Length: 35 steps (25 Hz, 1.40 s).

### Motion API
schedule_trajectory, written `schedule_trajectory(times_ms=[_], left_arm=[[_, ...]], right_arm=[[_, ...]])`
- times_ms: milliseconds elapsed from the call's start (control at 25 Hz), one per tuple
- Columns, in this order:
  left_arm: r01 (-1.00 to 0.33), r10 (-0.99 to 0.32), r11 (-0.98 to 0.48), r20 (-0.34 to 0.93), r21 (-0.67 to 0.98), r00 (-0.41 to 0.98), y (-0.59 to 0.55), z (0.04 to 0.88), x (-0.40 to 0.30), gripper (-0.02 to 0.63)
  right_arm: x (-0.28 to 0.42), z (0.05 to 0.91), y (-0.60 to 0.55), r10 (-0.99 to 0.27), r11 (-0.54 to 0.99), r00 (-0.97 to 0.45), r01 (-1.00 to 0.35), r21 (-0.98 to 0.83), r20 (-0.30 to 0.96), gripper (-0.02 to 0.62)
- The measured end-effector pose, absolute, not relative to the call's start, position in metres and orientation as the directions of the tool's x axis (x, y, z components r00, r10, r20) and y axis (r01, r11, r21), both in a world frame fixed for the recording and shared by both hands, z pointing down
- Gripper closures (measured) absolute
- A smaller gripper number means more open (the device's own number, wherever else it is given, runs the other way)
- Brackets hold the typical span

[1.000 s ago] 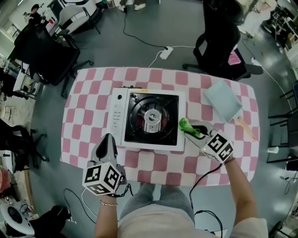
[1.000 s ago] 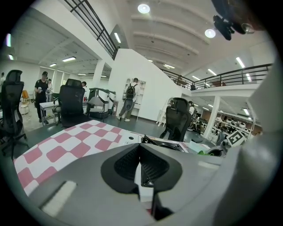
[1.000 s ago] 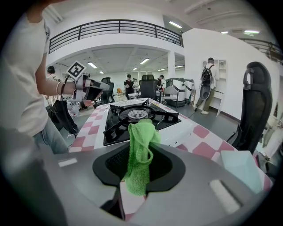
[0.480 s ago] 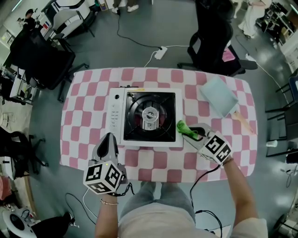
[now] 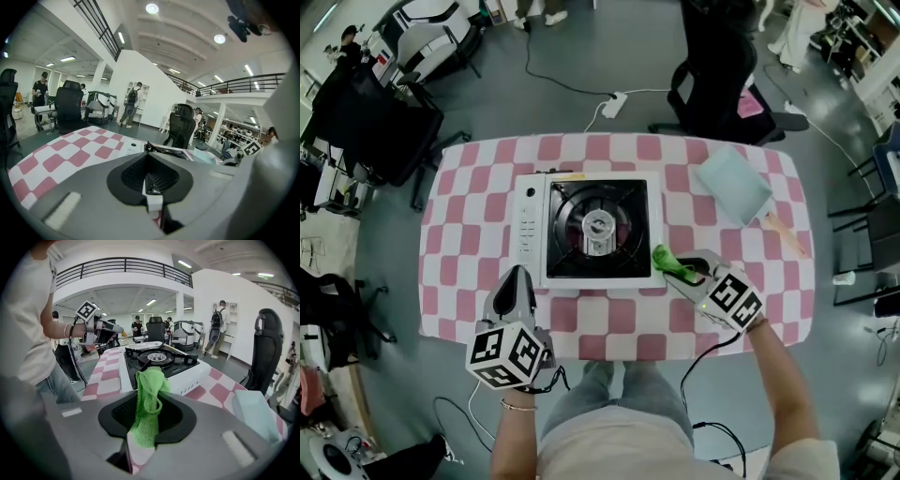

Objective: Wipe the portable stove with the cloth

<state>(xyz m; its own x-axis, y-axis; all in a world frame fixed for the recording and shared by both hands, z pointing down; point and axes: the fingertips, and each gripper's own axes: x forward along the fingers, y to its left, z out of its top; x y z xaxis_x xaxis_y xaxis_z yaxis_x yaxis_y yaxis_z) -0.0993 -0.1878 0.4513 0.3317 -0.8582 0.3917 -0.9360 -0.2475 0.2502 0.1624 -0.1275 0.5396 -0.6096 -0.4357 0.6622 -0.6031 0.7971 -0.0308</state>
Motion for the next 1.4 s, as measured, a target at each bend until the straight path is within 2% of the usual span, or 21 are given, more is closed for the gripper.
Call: schedule_trajectory(times_ms=[840,1400], left_arm=[[-0.913,-0.839,-0.302,0.378,0.274,0.391,-0.179,0.45,-0.093,0.606],[-0.901,-0.848,-0.282,0.354,0.328,0.395,-0.176,0.449,-0.114,0.606]], right_arm=[[0.147,0.539,-0.085,-0.408,0.817,-0.578,-0.577,-0.001,0.707,0.497],[0.13,0.54,-0.083,-0.309,0.876,-0.425,-0.476,0.081,0.851,0.497]])
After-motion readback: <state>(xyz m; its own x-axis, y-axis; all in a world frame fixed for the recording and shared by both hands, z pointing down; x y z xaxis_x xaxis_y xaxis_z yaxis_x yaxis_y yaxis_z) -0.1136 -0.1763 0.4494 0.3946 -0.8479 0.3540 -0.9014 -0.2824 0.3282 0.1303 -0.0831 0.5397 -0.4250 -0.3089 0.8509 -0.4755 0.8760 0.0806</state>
